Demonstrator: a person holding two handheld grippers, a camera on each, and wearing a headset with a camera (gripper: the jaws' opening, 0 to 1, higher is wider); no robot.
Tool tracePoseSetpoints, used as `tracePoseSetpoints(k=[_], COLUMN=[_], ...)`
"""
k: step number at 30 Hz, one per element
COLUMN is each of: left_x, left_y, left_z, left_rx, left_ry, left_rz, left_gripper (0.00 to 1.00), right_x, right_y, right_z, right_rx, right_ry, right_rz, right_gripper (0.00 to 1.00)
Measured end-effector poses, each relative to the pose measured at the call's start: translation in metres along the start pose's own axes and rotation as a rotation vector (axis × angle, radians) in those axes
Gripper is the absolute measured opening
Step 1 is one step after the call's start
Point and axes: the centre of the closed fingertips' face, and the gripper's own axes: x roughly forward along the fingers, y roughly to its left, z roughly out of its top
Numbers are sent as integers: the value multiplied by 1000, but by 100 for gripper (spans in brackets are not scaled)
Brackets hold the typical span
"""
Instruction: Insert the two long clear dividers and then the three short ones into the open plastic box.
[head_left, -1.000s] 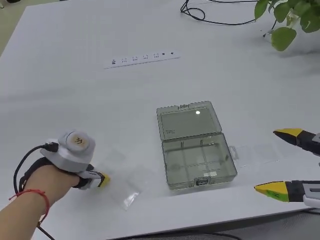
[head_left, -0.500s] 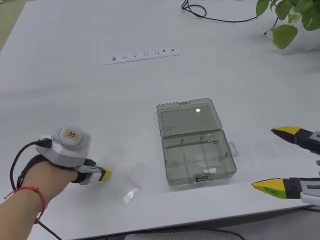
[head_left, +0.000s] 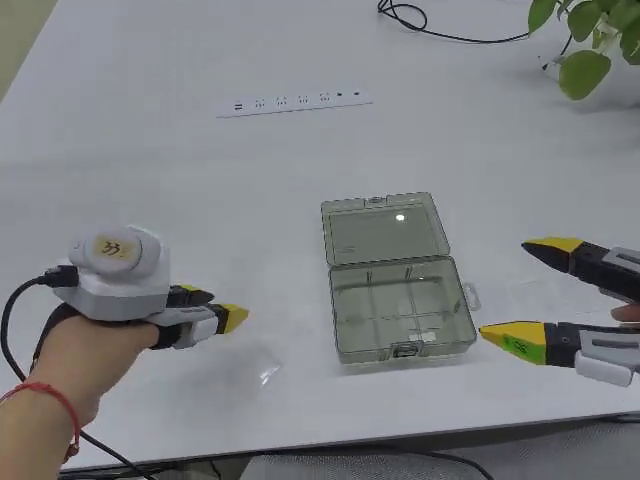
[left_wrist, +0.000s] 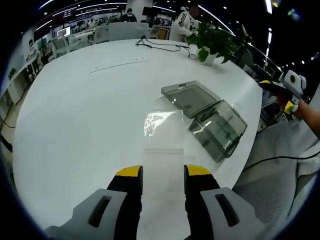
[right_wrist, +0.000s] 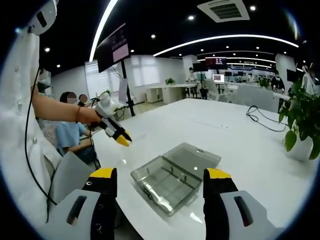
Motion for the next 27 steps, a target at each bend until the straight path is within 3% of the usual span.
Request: tracePoseSetpoints(k=[8, 12, 17, 21, 27], left_x=[-8, -12, -13, -14, -16], left_y=[-43, -62, -84, -100, -121], left_z=[34, 49, 62, 69, 81], left_rx=[-51, -72, -80, -96, -99], left_ry=[-137, -194, -239, -267, -304], left_rz=[-89, -118, -152, -178, -216], left_gripper=[31, 31, 31, 31, 31], right_x=[17, 24, 34, 44, 56], right_y=[9, 11, 18, 24, 30], right_z=[33, 42, 42, 51, 61], right_rx=[86, 129, 246, 241, 249], right_ry=[-95, -108, -63, -88, -123], right_rz=[4, -7, -10, -7, -29], right_gripper=[63, 57, 48, 38, 34])
